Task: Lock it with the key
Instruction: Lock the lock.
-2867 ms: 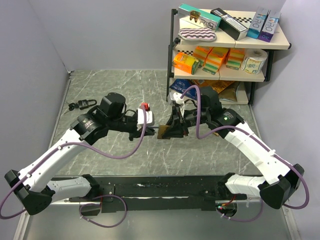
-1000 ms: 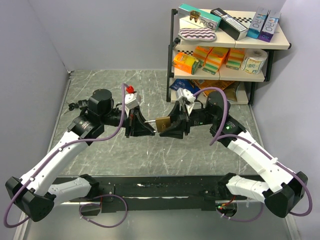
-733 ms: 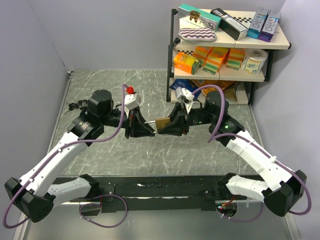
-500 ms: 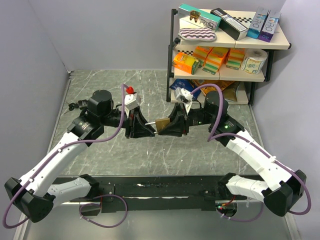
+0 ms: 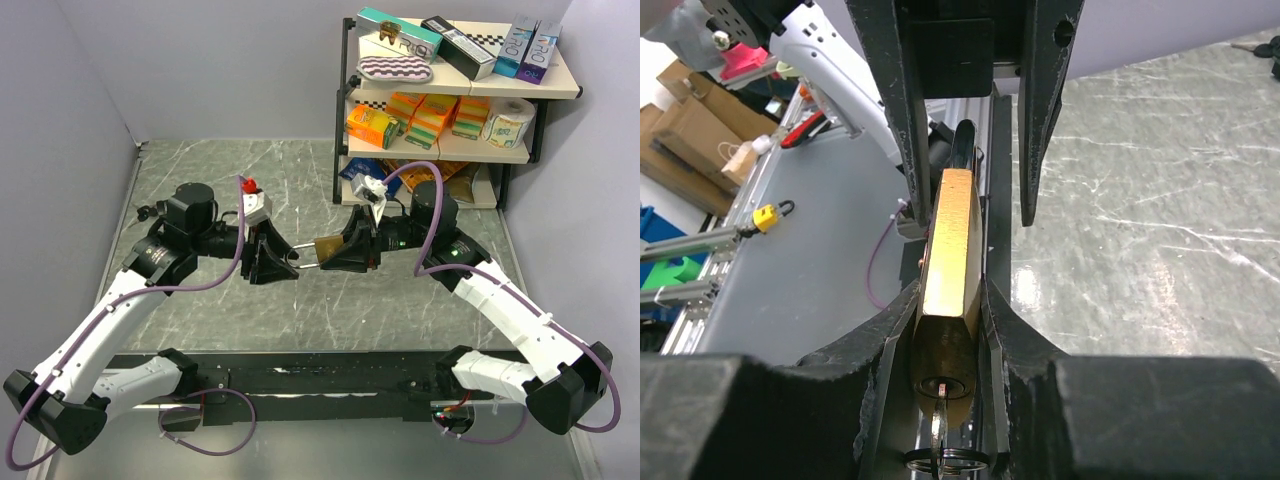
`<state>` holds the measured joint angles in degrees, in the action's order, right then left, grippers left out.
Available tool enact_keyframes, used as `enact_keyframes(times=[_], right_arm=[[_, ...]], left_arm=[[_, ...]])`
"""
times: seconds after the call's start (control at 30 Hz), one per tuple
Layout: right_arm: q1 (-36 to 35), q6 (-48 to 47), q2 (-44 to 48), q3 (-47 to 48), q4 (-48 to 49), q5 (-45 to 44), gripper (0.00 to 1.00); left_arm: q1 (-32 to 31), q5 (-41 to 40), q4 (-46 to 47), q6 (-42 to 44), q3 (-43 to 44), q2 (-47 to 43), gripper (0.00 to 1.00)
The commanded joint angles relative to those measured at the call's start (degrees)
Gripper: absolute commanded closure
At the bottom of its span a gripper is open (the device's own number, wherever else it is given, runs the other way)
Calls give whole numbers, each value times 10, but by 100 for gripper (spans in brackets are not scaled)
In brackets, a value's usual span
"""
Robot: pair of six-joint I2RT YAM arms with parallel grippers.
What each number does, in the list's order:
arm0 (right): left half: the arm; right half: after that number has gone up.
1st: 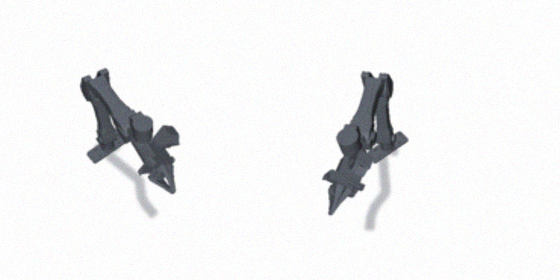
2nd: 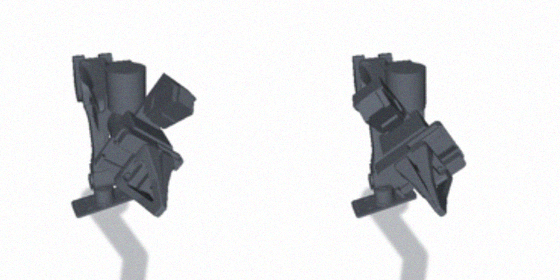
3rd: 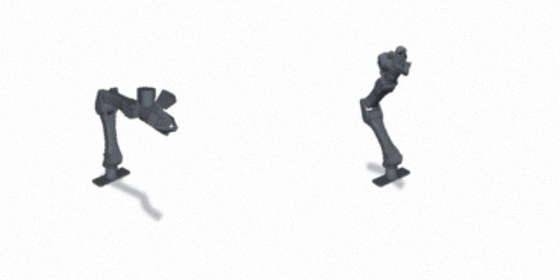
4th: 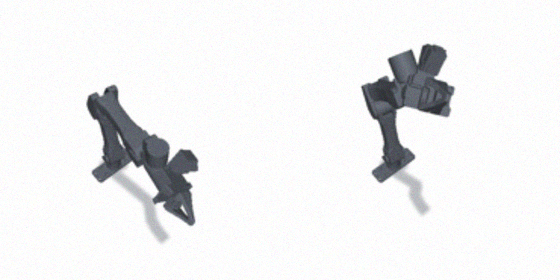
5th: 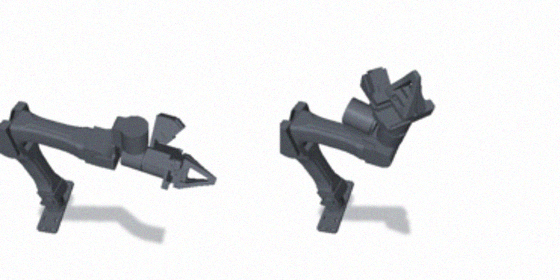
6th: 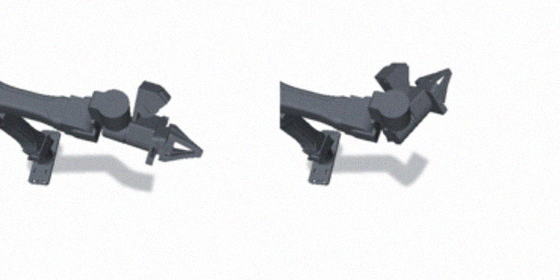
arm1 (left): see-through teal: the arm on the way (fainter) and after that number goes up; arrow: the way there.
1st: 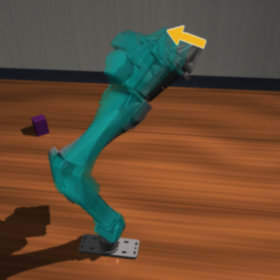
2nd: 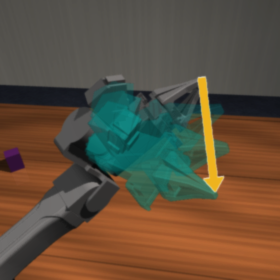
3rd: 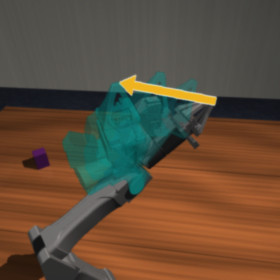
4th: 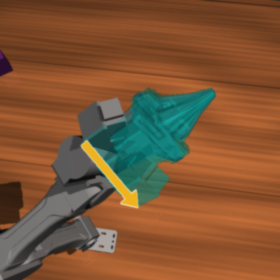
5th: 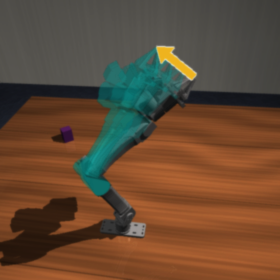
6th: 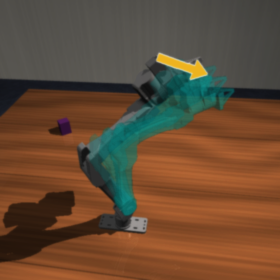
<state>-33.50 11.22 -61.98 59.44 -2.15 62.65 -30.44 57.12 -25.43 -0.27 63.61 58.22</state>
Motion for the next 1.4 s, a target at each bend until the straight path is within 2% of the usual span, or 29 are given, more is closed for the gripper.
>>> enact_keyframes(times=[0.0, 0.07, 0.33, 0.57, 0.6, 0.67, 1.1, 1.37], right_arm=[[1, 23, 19, 7, 73, 19, 100], [1, 27, 18, 6, 80, 17, 100], [1, 35, 13, 9, 94, 19, 100], [-3, 42, 12, 3, 106, 21, 100], [-4, 41, 12, 4, 103, 21, 100], [-9, 41, 10, 4, 104, 19, 100], [-33, 34, -2, -6, 123, 6, 100], [-64, 41, -10, -13, 138, 3, 100]], left_arm=[[0, -3, 31, 3, -2, -10, 48], [-1, 0, 44, -26, -4, -10, 49], [-30, -14, 41, -17, -5, -5, 59], [-38, -12, 53, -28, -7, 0, 82], [-40, -11, 56, -30, -5, 1, 90], [-47, -8, 65, -38, -1, 5, 99], [-88, 18, 171, -159, 32, 43, 99], [-104, -5, 230, -204, 37, 65, 99]])
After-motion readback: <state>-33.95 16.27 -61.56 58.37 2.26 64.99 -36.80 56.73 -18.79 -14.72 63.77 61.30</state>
